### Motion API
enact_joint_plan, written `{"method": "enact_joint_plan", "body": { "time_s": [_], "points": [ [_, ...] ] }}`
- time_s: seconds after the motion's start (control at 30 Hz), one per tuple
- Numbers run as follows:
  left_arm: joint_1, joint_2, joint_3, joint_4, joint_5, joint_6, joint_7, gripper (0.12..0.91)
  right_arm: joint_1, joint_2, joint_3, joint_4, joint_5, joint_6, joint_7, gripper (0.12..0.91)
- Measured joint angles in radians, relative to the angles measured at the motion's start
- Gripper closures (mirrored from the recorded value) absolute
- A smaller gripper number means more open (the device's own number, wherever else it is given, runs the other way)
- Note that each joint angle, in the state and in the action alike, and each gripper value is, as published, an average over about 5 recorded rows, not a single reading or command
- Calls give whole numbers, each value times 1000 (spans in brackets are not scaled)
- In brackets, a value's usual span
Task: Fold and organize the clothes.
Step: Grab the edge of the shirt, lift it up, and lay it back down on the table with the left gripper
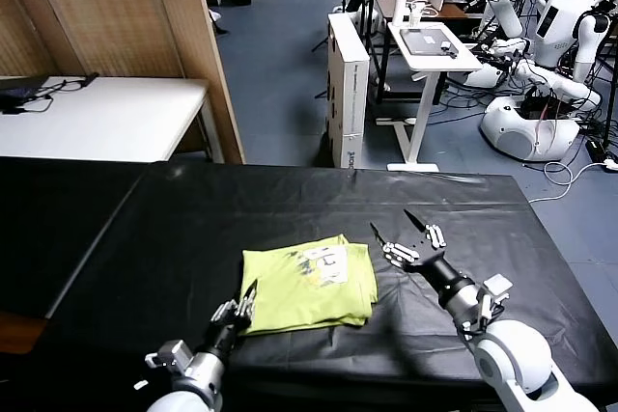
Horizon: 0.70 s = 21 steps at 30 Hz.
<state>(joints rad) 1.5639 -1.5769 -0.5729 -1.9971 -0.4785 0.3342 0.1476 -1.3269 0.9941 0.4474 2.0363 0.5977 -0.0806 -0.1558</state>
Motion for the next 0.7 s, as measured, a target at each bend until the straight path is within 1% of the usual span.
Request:
{"method": "enact_joint_plan", "body": {
  "time_s": [0.13,0.27,0.37,0.5,0.63,0.7],
  "points": [
    [-1,40,-28,-24,12,25,5,849,-2,1,6,-9,-12,4,2,118],
    [-2,118,-95,-47,-12,36,10,849,-8,9,8,-19,-24,8,3,118],
    [7,195,-174,-61,-53,38,10,849,-15,17,6,-22,-33,10,3,118],
    [25,302,-310,-81,-109,36,8,849,-20,25,0,-30,-41,13,3,118],
    [35,392,-439,-105,-105,32,-4,849,-20,31,-5,-33,-44,14,4,118],
    [35,419,-483,-126,-101,41,-17,849,-23,33,-6,-34,-47,14,5,118]
  ]
}}
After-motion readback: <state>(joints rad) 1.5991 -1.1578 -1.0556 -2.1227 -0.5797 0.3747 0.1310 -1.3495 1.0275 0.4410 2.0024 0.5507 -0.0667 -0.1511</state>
